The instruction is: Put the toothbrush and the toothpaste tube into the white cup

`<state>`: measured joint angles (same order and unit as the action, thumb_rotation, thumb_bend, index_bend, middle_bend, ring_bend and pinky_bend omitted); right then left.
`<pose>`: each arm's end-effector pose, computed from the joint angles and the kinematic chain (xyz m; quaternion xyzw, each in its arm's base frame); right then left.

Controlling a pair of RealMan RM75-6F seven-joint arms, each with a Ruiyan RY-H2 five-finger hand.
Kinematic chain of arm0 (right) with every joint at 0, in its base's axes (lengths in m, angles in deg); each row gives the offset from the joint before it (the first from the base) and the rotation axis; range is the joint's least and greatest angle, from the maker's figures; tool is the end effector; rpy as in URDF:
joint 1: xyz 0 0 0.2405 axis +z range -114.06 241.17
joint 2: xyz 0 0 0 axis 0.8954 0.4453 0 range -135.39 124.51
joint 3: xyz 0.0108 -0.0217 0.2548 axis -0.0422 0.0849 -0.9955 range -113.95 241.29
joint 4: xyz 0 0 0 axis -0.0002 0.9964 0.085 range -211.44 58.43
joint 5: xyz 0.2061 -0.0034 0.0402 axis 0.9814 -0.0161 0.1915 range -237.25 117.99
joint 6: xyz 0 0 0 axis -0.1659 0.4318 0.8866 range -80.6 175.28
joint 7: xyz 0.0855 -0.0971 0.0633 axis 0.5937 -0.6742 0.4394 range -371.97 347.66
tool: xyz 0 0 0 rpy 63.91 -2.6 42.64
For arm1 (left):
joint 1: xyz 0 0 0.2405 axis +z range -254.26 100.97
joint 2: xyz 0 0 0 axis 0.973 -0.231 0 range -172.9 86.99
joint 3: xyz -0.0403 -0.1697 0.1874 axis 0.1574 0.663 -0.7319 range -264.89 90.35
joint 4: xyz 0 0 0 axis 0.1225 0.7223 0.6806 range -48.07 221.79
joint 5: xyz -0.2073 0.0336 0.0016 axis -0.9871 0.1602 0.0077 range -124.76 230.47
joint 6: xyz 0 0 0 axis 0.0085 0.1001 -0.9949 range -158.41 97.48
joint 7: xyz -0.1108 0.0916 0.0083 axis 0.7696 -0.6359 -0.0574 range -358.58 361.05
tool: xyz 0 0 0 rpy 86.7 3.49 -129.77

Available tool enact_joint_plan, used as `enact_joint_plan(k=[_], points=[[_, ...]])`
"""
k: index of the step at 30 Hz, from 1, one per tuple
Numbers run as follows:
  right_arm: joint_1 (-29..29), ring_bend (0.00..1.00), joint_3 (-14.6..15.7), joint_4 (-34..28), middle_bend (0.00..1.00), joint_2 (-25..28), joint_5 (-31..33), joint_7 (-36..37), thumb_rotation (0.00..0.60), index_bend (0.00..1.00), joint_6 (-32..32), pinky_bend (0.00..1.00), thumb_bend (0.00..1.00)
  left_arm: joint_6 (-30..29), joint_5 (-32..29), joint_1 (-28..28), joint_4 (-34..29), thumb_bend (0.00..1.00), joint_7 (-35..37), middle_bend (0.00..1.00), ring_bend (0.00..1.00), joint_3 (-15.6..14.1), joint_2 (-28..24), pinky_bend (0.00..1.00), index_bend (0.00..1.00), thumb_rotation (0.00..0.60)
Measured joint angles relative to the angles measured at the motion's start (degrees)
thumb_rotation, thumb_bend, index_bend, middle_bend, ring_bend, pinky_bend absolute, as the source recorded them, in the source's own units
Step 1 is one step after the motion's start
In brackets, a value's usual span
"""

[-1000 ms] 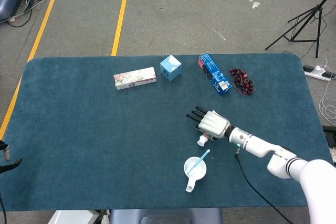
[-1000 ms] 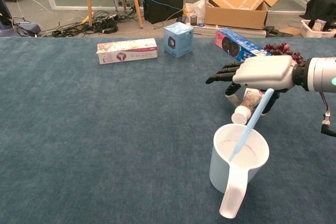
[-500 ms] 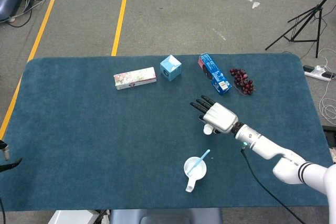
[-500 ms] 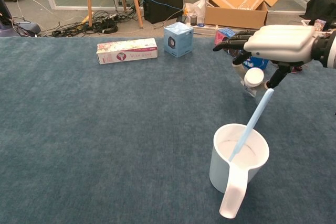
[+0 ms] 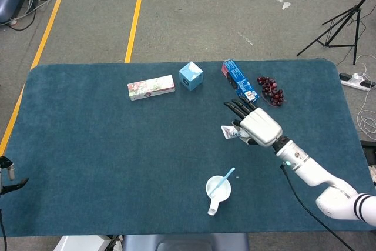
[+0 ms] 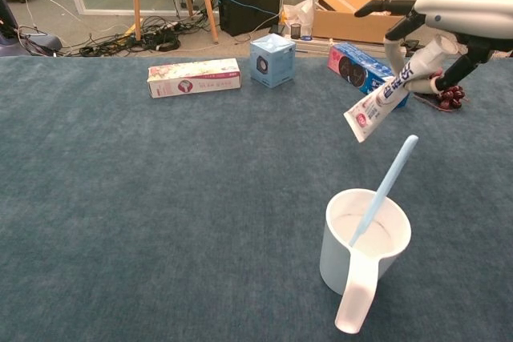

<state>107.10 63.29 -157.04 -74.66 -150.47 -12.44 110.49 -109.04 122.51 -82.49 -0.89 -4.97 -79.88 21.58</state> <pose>-0.1827 -0.3534 0.0935 0.8120 -0.1907 0.3784 0.4014 -0.3589 0.1992 0.1794 -0.5360 -0.4087 -0.2894 0.6796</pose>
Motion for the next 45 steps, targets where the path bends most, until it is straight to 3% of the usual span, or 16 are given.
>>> enact_joint_plan(k=[8,27,45], points=[[-0.81,0.00,-2.17,-6.50,0.07,3.71,1.00,1.87,0.600,0.64,0.95,0.05,0.26,-1.00,0.83,0.23,-0.76,0.00,-0.10,0.51,0.38,-0.15,-0.18,0.37,0.79,0.600],[-3.06,0.00,-5.89,-30.14,0.08,17.40,0.69,-0.11,0.600,0.64,1.54,0.05,0.26,-3.27,2.57,0.58,-2.34,0.00,-2.72,0.51,0.38,-0.71,0.19,0.37,0.79,0.600],[-2.72,0.00,-7.01,-36.59,0.08,20.39,-1.69,4.14,0.600,0.64,-3.09,0.05,0.26,-3.56,2.44,0.67,-2.52,0.00,-2.87,0.51,0.38,-0.55,0.15,0.37,0.79,0.600]])
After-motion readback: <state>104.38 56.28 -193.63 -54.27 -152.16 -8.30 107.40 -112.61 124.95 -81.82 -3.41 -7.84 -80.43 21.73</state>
